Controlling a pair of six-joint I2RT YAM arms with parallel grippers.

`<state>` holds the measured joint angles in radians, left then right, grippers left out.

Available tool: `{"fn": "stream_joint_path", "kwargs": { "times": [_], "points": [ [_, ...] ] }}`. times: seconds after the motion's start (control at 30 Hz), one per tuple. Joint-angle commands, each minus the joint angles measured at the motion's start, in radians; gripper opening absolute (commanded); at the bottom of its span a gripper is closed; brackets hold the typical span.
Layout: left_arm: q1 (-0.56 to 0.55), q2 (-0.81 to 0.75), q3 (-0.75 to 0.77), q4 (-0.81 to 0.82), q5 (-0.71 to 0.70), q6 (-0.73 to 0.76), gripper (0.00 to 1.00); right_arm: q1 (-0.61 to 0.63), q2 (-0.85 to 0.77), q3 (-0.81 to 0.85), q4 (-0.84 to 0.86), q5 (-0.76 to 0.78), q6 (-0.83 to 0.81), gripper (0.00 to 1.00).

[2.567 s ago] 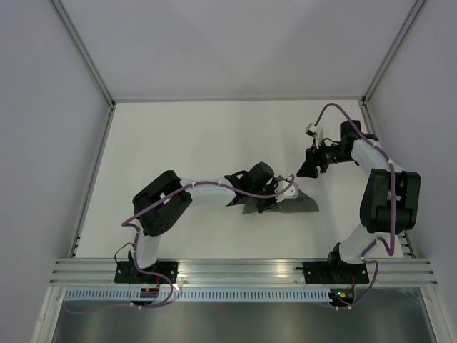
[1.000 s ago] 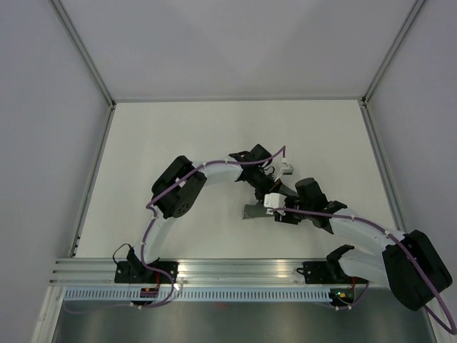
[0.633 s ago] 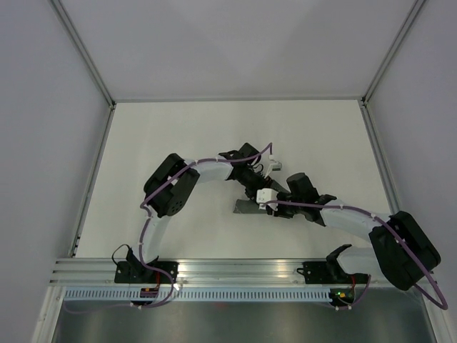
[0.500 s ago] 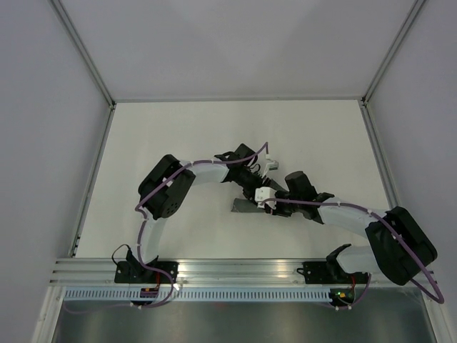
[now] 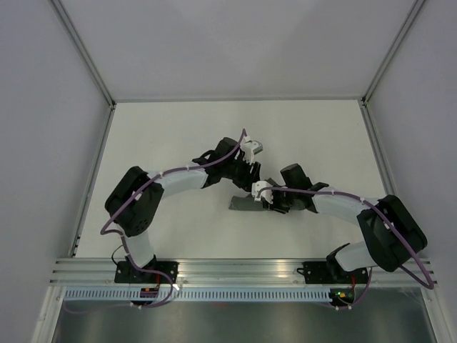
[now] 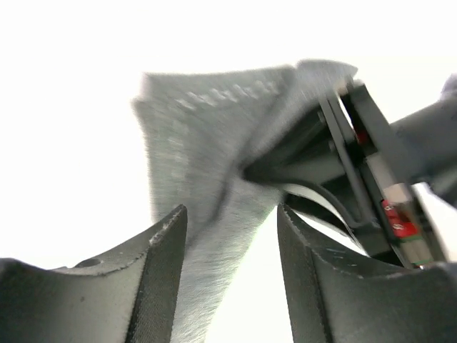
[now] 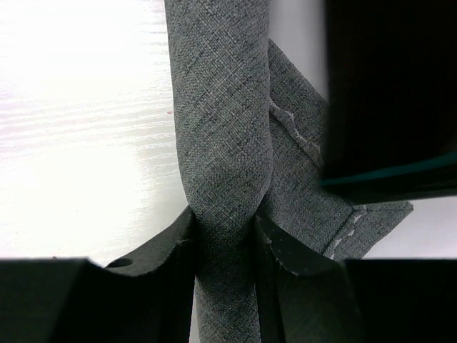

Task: Fold the napkin, place the utensils inside, and roll it up
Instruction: Roll the napkin with the utensil

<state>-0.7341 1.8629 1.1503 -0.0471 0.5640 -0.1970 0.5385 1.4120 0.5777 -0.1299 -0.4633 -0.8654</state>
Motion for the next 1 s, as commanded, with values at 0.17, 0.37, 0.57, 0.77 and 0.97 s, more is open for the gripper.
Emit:
{"fn": "stream_joint_path", "kwargs": {
  "times": [0.17,0.37,0.57,0.77,0.97],
  "points": [
    [0.022,-0.365,-0.302,0.377,-0.558,-0.067,0.64,-0.032,0.146,0.117,-0.292,-0.123,-0.05,0.2],
    [-0.033,-0.588,-0.575,0.685,-0.85,0.034,0.63,-0.103,0.336,0.287,-0.539,-0.216,-0.164,0.2],
    [-0.218,-0.588,-0.675,0.851,-0.972,0.301,0.63,-0.159,0.482,0.411,-0.688,-0.241,-0.208,0.2],
    [-0.398,-0.417,-0.687,0.978,-0.969,0.617,0.69,-0.179,0.567,0.475,-0.738,-0.245,-0.208,0.2],
    [-0.488,-0.222,-0.617,0.984,-0.921,0.791,0.76,-0.193,0.623,0.496,-0.747,-0.235,-0.198,0.18]
  ]
}}
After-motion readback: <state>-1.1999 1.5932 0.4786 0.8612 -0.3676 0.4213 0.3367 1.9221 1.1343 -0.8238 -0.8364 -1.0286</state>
